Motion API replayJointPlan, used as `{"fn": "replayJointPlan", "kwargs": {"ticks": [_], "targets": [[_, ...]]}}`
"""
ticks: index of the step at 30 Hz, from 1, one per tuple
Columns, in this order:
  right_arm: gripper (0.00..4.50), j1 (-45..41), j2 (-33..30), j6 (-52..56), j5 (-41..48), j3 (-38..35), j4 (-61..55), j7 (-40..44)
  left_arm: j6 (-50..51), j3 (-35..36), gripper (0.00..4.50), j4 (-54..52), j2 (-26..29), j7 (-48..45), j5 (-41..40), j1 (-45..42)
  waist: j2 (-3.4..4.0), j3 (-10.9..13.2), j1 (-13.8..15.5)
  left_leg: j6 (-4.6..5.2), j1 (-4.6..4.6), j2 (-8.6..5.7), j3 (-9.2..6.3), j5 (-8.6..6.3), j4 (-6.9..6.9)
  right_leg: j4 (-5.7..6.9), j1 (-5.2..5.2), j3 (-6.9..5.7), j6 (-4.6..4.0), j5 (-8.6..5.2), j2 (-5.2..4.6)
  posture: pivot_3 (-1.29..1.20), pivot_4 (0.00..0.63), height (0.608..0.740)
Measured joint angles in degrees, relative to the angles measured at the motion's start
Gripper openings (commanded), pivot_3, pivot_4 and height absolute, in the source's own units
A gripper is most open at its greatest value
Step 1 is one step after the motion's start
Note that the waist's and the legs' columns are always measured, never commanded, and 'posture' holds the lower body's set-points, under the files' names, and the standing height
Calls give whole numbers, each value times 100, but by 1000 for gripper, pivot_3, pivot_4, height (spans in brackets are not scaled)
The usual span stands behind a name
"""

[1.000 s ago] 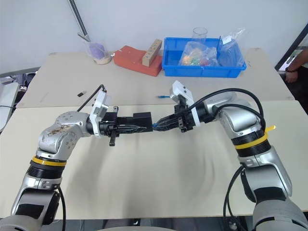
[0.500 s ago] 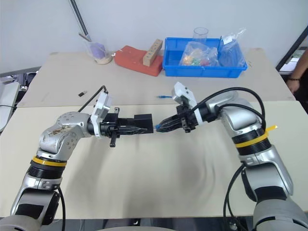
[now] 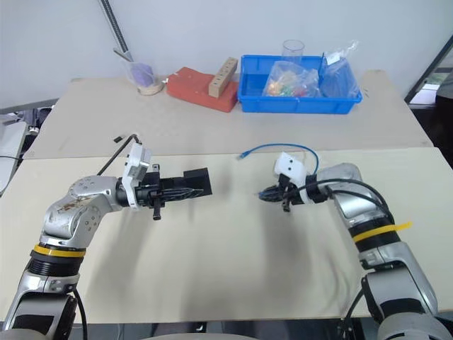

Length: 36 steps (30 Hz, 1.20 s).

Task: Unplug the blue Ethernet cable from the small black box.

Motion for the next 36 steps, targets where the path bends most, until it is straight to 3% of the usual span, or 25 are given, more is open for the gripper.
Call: {"fn": "replayJointPlan", "kwargs": {"ticks": [8, 12, 17, 29, 31, 32, 36], "targets": [[4440, 114, -86, 139, 198, -261, -525, 68, -352, 62, 537, 16, -86, 477, 193, 175, 0, 0, -4, 0, 2, 2, 0, 0, 1, -7, 2, 0, 0, 0, 1, 0, 150, 740], [4479, 125, -117, 893, 730, -803, -1363, -113, -881, 134, 537, 334, -262, 949, 584, 298, 0, 0, -6, 0, 3, 4, -2, 0, -1, -6, 2, 0, 0, 0, 3, 0, 150, 740], [4479, 388, 126, 2196, 1520, -1463, -2870, -1036, -1728, 244, 537, 934, -942, 1782, 1116, 535, -1, -1, 67, 0, 0, -1, -5, 0, 1, -8, 3, 0, 0, 0, -2, 0, 150, 740], [4479, 753, 279, 2669, 1829, -1566, -3659, -2055, -3577, 241, 537, 2767, -1801, 2908, 2037, 301, -2, -1, 148, 0, 0, -6, 1, 0, 1, -11, 3, 1, 0, 0, -5, 0, 150, 740], [4500, 752, 278, 2670, 1835, -1576, -3676, -2134, -3635, 250, 1559, 2896, -1836, 2915, 2036, 233, -2, -1, 142, 0, 2, -5, 1, 0, 1, -8, 3, 1, 0, 0, -3, 0, 150, 740], [4500, 752, 278, 2670, 1844, -1583, -3676, -2164, -3658, 256, 1839, 2943, -1843, 2909, 2032, 210, -1, -2, 137, 0, 2, -5, 1, 0, 1, -8, 3, 1, 0, 0, -2, 0, 150, 740], [4500, 752, 278, 2670, 1935, -1639, -3676, -2236, -3690, 285, 3897, 2962, -1840, 2832, 1995, 229, -1, -2, 131, 0, 4, -5, 2, 0, 0, -7, 3, 1, 0, 0, -2, 0, 150, 740]]}}
